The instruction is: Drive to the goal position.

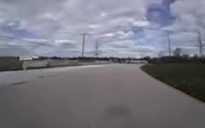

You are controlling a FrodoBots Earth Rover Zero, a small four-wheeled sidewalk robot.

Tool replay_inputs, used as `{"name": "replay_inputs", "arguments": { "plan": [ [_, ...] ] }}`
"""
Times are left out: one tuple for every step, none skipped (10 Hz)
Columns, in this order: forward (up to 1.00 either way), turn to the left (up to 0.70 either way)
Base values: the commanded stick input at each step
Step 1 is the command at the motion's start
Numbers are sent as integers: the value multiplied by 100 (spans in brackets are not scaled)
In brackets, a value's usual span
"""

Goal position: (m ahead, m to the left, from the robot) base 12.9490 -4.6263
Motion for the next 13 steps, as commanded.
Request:
{"name": "replay_inputs", "arguments": {
  "plan": [
    [100, 0],
    [100, 0],
    [100, 0],
    [100, -2],
    [100, -18],
    [100, -38],
    [100, -36],
    [100, -1],
    [100, 0],
    [100, 0],
    [100, 0],
    [100, 0],
    [100, 0]
  ]
}}
